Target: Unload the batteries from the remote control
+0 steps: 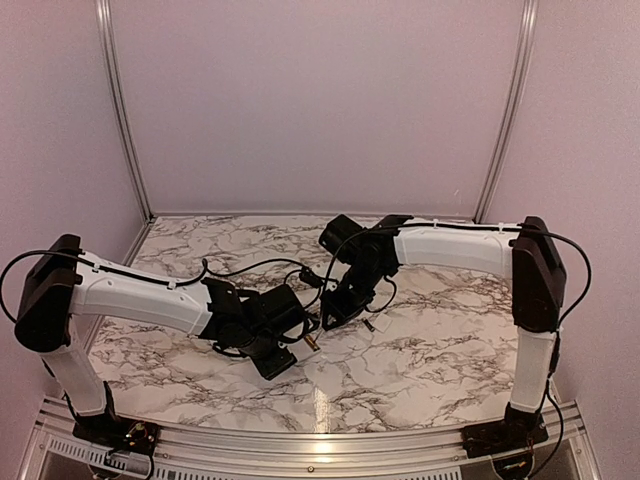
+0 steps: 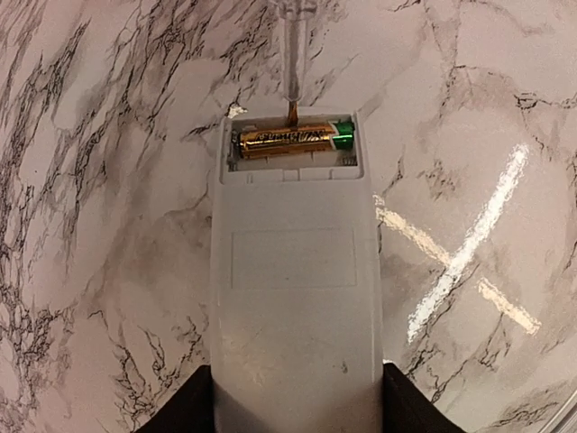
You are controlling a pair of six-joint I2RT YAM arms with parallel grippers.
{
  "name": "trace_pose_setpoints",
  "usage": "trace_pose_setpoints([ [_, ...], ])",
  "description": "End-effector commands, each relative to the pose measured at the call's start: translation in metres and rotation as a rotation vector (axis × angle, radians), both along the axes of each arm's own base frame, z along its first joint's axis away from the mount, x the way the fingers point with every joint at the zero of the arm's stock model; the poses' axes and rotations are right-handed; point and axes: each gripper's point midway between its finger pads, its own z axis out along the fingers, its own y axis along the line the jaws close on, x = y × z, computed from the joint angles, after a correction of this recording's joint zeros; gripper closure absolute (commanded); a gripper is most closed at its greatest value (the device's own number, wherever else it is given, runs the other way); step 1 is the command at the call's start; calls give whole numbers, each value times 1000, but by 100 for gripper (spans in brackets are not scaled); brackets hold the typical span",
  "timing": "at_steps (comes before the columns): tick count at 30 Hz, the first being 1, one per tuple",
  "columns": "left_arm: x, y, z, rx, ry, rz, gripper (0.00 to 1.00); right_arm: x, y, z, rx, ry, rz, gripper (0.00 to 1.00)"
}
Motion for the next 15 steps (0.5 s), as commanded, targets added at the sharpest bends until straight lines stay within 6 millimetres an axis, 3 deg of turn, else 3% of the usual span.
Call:
trace_pose_setpoints([
  [1,3,-46,22,-166,-18,-53,82,-28,11,-34,-1,102,64,100],
  [15,-8,-18,10,-173,20,48,82,8,-13,16,24,13,-3,100],
])
